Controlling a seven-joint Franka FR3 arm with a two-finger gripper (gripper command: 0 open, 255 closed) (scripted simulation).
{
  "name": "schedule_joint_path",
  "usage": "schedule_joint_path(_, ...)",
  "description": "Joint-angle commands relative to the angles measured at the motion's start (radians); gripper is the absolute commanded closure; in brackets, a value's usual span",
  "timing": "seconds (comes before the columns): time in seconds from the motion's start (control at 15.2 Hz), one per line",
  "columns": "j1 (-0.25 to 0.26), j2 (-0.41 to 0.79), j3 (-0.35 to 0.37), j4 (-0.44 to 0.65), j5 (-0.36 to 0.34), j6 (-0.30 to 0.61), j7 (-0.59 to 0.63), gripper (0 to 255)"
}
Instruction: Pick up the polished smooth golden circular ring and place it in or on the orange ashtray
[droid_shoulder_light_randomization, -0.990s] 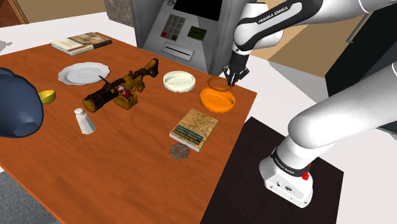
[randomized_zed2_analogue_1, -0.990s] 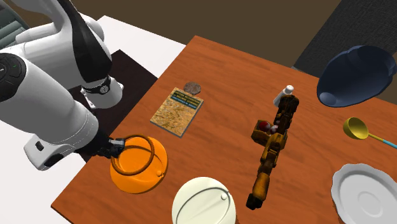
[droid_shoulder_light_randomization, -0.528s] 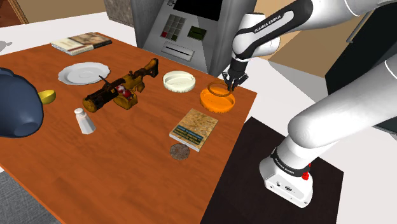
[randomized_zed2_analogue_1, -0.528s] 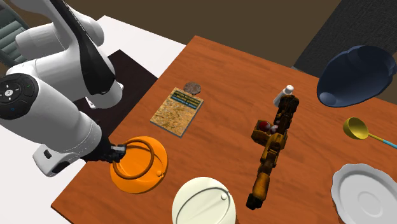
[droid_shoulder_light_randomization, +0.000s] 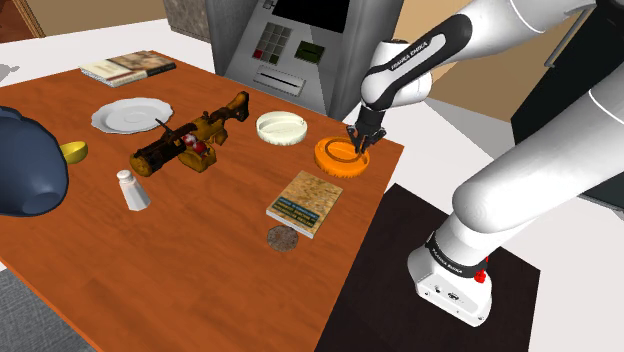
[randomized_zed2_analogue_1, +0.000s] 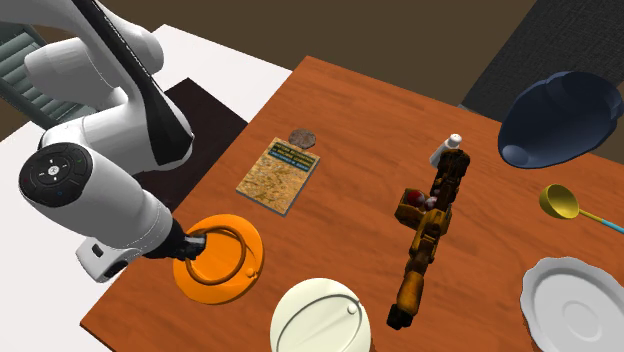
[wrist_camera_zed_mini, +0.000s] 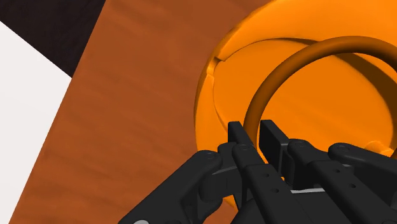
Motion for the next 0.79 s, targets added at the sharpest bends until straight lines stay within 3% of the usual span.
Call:
schedule_joint_path(0.0,0.001,0.015,0.001,-0.002,0.000,0.018,0.002,255)
schedule_joint_path(0.46,0.001,0.015,0.001,-0.002,0.000,0.018,0.002,255)
schedule_joint_path(0.53,0.001,0.015,0.001,-0.002,0.000,0.018,0.002,0)
schedule_joint_path(0.73,0.001,0.015,0.001,-0.002,0.000,0.018,0.002,0)
